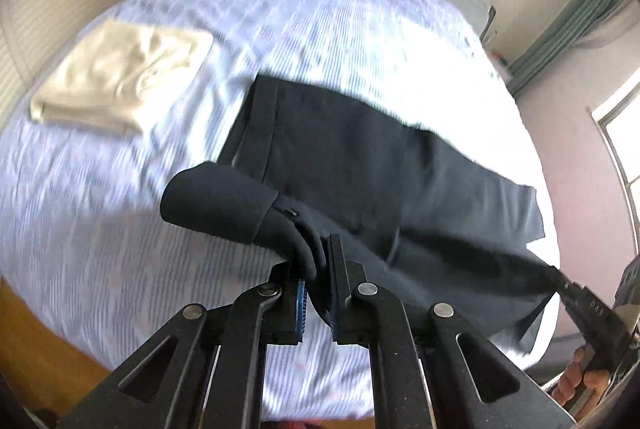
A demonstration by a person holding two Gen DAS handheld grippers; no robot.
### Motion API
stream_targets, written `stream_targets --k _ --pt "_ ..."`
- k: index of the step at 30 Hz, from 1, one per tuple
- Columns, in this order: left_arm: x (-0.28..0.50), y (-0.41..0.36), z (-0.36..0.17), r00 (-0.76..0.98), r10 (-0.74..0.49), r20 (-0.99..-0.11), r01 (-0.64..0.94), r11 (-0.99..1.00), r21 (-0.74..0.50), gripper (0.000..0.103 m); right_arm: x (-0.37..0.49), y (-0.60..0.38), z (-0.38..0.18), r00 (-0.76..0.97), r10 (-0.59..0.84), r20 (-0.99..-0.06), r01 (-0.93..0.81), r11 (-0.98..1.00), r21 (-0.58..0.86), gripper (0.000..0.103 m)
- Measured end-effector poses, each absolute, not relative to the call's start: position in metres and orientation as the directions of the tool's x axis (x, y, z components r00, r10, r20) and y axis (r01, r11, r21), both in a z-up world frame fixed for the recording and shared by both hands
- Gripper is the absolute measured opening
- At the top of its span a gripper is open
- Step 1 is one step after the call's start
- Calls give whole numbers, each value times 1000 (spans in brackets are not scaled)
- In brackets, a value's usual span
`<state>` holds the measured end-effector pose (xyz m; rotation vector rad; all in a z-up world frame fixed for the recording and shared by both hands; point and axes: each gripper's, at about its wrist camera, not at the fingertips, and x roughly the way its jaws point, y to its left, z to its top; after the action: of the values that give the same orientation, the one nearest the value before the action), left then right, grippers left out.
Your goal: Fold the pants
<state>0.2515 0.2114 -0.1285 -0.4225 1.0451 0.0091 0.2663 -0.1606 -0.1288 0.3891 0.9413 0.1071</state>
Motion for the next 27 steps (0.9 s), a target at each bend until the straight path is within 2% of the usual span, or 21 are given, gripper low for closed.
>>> stream_targets --k 10,21,27 --pt "389 221 -132 520 -210 -828 -204 911 -359 10 367 -142 -119 580 197 -790 92 948 304 9" --pt "517 240 -215 395 -226 -890 -288 890 -354 10 507 -128 -178 468 148 -871 121 966 229 9" --pt "550 242 -252 322 -206 -924 -328 891 -313 10 544 -118 -204 388 125 -913 110 977 181 10"
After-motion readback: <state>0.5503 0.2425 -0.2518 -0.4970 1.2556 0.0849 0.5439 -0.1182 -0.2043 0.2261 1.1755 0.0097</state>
